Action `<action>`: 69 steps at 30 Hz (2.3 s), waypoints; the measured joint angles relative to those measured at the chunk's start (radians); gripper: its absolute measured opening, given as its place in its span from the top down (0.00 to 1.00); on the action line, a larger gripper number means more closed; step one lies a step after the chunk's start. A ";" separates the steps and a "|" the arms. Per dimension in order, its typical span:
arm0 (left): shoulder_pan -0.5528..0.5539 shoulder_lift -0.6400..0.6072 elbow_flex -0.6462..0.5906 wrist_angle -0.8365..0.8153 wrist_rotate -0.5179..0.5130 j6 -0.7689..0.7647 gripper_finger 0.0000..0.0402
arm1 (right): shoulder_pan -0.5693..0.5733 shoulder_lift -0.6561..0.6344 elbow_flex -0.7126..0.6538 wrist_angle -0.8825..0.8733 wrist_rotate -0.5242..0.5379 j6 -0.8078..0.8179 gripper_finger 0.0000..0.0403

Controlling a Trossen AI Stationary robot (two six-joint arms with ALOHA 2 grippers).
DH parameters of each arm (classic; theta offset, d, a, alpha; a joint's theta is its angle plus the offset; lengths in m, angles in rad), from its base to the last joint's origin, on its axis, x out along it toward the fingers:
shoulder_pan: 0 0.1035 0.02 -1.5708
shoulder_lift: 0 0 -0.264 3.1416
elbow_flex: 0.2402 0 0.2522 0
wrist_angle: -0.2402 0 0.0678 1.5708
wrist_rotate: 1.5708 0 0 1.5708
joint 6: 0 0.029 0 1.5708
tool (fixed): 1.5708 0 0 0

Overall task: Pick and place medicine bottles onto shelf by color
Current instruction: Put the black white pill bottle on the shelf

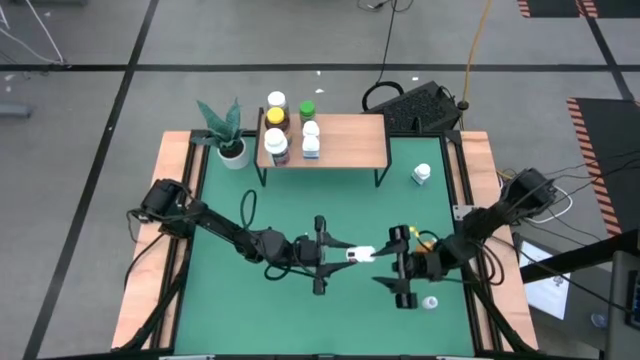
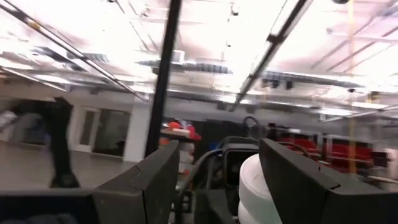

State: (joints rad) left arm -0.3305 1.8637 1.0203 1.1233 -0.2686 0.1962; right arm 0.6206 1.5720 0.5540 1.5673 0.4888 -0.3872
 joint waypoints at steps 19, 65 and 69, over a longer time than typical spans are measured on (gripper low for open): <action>-0.003 -0.003 0.006 0.017 0.034 0.012 0.60 | 0.035 -0.067 0.008 -0.006 0.138 -0.193 0.46; 0.014 -0.004 0.005 -0.038 0.108 -0.015 0.60 | -0.041 -0.122 0.007 -0.125 -0.037 -0.045 0.65; 0.018 -0.004 0.005 -0.051 0.107 -0.058 0.60 | -0.041 -0.123 0.007 -0.125 0.017 -0.033 0.65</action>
State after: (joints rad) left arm -0.3122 1.8595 1.0252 1.0720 -0.1618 0.1379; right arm 0.5797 1.4494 0.5609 1.4418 0.5053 -0.4204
